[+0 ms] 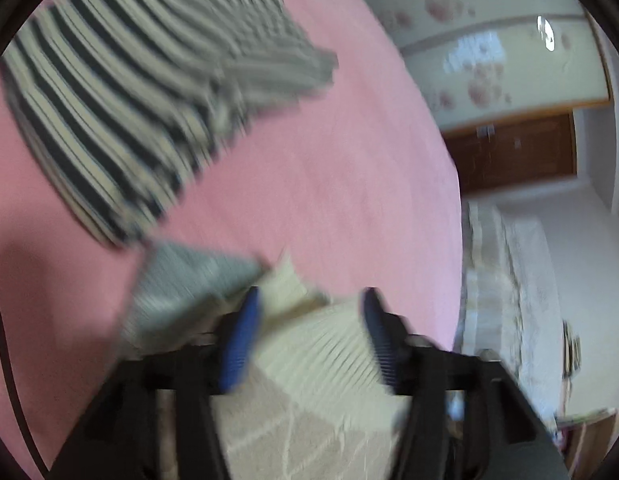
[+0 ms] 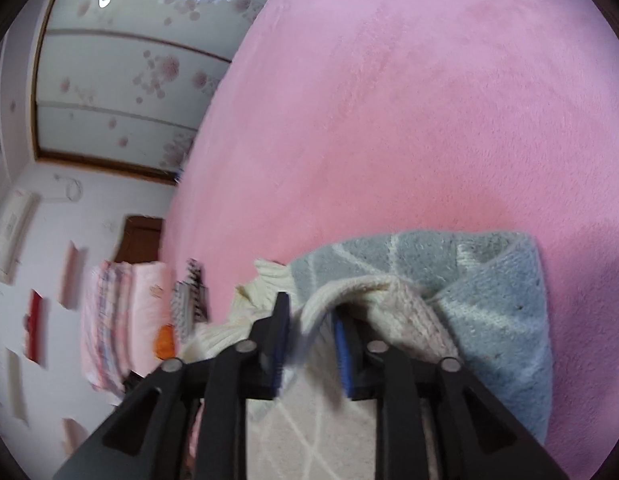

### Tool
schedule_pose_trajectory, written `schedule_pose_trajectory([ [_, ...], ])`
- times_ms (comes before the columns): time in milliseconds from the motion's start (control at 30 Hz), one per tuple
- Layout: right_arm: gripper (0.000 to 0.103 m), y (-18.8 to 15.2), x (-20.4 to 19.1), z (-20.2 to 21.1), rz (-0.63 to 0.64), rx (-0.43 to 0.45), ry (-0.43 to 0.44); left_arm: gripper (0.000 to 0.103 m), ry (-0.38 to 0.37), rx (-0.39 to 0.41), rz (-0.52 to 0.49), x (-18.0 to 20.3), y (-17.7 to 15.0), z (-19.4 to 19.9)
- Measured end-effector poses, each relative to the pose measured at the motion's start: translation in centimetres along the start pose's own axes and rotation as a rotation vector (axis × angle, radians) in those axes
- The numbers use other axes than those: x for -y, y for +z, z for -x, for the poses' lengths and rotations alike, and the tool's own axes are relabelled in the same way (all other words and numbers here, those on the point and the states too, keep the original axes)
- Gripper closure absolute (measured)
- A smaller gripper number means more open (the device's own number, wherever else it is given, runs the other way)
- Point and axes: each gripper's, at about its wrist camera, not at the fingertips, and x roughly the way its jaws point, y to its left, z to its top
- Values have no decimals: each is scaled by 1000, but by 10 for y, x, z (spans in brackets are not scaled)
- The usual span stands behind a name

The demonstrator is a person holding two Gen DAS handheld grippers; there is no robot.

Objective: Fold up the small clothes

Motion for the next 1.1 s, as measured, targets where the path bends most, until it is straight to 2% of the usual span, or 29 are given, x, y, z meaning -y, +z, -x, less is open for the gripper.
schedule_pose_trajectory([
  [33, 50, 4, 1, 4, -3, 27, 1, 39, 4, 30, 9, -1, 3, 6],
  [67, 41, 5, 0, 13, -2, 66, -6, 39, -1, 45, 15, -1, 7, 12],
  [100, 40, 6, -2, 20, 1, 98, -7, 39, -6, 48, 16, 0, 11, 16],
  [200, 39, 9, -11, 41, 36, 168, -24, 39, 29, 79, -16, 7, 18, 28],
  [300, 39, 11, -26, 54, 116, 213, -86, 39, 56, 105, -84, 20, 20, 39],
  [433, 39, 9, -54, 61, 232, 217, -174, 39, 82, 106, -151, 34, 24, 50],
  [533, 39, 5, -73, 62, 311, 220, -241, 38, 136, 95, -241, 45, 21, 56],
  [700, 39, -9, -91, 62, 405, 208, -312, 38, 224, 50, -389, 62, 3, 59],
  [867, 39, -31, -91, 65, 450, 178, -345, 37, 266, 15, -477, 66, -20, 65],
  [1100, 39, -81, -111, 63, 597, 152, -433, 36, 335, -43, -607, 70, -60, 70],
])
